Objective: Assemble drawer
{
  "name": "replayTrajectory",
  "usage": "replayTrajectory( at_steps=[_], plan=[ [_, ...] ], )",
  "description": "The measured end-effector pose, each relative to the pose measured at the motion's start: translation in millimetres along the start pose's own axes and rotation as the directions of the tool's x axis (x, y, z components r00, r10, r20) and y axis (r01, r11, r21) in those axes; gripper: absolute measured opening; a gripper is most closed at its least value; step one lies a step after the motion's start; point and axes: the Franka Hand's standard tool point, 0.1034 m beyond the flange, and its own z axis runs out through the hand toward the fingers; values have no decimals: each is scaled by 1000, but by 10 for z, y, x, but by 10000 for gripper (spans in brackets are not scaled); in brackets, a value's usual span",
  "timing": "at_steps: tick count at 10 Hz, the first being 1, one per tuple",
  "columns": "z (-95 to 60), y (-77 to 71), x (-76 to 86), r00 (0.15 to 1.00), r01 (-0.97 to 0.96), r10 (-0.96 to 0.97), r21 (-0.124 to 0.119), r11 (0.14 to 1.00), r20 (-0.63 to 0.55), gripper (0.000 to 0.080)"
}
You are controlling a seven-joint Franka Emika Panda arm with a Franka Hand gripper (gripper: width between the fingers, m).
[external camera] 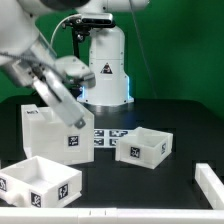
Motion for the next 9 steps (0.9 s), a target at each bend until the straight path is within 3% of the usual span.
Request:
replayTrajectory(
  at_steps=[1,4,5,8,9],
  plan=[
    [-62,-28,-47,999,41,-41,-4,999,-12,647],
    [-12,-10,-23,996,88,-88,-11,996,-5,649],
    [-15,-13,-25,982,186,-186,-11,982,-4,649],
    [-220,-109,-214,833,548,-551,-63,834,-45,649],
    [-223,-133,-295,759,640,-647,-98,762,-72,649]
  ],
)
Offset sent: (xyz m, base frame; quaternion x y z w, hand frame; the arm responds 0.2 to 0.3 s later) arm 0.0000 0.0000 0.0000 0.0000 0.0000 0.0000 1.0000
